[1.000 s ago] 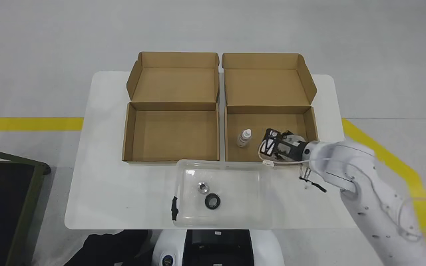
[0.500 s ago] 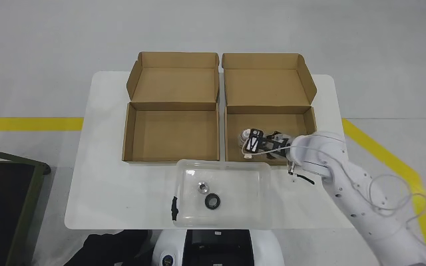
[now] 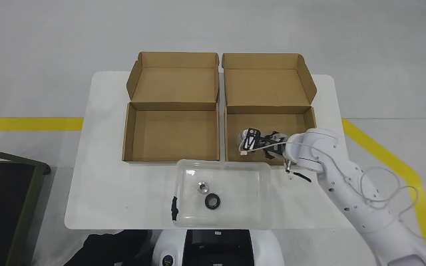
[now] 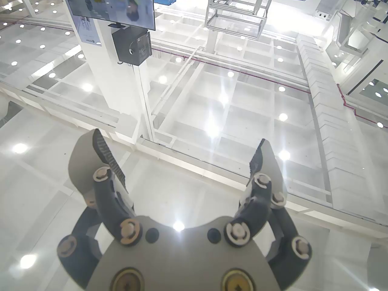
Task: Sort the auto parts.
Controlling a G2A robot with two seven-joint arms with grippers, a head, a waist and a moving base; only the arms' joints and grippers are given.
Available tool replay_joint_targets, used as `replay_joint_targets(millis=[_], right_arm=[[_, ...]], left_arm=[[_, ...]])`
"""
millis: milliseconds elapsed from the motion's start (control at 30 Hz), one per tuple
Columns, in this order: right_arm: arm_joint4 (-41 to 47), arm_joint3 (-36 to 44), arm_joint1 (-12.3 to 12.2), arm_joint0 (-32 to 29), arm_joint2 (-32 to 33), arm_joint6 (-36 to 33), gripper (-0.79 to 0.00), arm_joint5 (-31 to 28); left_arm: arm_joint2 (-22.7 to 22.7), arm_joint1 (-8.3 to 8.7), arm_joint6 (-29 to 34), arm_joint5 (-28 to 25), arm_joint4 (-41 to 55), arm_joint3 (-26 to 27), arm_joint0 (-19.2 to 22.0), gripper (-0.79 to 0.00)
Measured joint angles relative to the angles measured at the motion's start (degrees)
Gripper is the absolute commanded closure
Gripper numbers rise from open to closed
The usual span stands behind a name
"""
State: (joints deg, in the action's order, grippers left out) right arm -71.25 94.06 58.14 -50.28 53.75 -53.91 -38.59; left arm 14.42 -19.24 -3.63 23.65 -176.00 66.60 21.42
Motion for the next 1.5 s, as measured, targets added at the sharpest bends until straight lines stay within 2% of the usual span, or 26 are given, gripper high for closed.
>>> replay_joint_targets(millis=[200,333,500,600,667,1033,1200,1500], right_arm=[[0.42,-0.69,0.26,0.53,-0.52,-0.15,-0.348,-0.04],[0.77,-0.29,0.32,0.51,-0.29,0.68,-0.366,0.24],[1.97,3.71,-0.31,-1.07,2.11,-0.97,-0.388,0.22],[2.66,6.85,-0.99,-2.81,4.64,-1.95,-0.468,0.11],[3.01,8.86,-1.40,-3.94,6.28,-2.19,-0.489,0.00],[10.03,22.44,-3.29,-13.51,14.13,1.35,-0.505,-1.78],[9.50,28.98,-4.00,-19.07,15.45,1.43,-0.520,-2.11],[5.83,35.59,-4.57,-26.10,12.52,4.03,-0.579,-5.20]], left_arm=[[0.00,0.00,0.00,0.00,0.00,0.00,0.00,-0.785],[0.00,0.00,0.00,0.00,0.00,0.00,0.00,-0.785],[0.00,0.00,0.00,0.00,0.00,0.00,0.00,-0.785],[0.00,0.00,0.00,0.00,0.00,0.00,0.00,-0.785],[0.00,0.00,0.00,0.00,0.00,0.00,0.00,-0.785],[0.00,0.00,0.00,0.00,0.00,0.00,0.00,-0.785],[0.00,0.00,0.00,0.00,0.00,0.00,0.00,-0.785],[0.00,0.00,0.00,0.00,0.00,0.00,0.00,-0.785]])
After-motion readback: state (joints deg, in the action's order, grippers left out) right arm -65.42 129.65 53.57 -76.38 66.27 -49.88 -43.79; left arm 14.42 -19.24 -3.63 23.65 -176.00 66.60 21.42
